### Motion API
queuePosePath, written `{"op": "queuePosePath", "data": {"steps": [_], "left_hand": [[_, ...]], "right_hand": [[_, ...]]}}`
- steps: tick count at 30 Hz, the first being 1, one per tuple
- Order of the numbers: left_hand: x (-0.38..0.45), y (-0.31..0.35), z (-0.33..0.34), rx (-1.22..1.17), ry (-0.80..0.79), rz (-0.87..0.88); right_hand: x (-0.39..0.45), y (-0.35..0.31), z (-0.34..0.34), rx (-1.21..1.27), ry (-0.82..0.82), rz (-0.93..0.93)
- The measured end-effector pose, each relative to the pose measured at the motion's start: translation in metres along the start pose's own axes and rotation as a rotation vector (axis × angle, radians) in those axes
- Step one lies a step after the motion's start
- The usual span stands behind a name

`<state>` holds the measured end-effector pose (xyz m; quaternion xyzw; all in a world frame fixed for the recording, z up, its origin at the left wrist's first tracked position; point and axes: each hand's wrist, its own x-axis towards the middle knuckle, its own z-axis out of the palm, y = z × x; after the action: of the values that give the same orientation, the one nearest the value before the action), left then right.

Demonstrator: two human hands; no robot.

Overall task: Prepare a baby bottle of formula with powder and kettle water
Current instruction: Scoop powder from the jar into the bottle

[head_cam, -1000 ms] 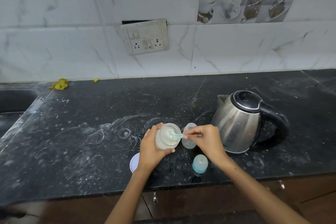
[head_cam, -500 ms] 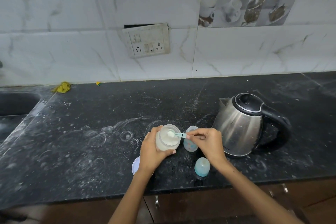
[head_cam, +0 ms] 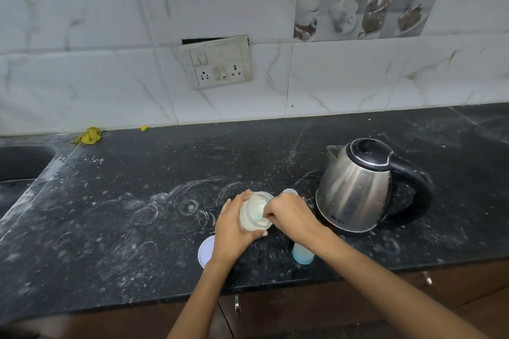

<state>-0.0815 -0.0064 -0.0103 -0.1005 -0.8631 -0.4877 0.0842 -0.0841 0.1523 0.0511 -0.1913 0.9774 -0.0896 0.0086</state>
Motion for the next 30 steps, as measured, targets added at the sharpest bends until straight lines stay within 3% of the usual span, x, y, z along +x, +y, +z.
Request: {"op": "queuePosePath", "data": {"steps": [3,6,11,20,30], "left_hand": [[0.0,-0.001,0.001,-0.011,-0.014,0.013],[0.0,-0.002,0.004,0.006,-0.033,0.035],[0.001,-0.001,0.004,0.009,-0.038,0.026],[0.001,0.006,0.002,0.005,-0.026,0.018],[0.002,0.005,0.0,0.013,-0.001,0.019]], "right_hand": [[0.003,-0.01,-0.008,-0.094,-0.117,-0.053],[0.006,-0.005,-0.004,0.031,-0.123,-0.05],[0.0,0.005,-0.013,0.427,-0.018,0.056],[-0.029,0.029,-0.009,1.359,0.216,0.593],[-0.039,0.029,0.006,1.484,0.288,0.707]]}}
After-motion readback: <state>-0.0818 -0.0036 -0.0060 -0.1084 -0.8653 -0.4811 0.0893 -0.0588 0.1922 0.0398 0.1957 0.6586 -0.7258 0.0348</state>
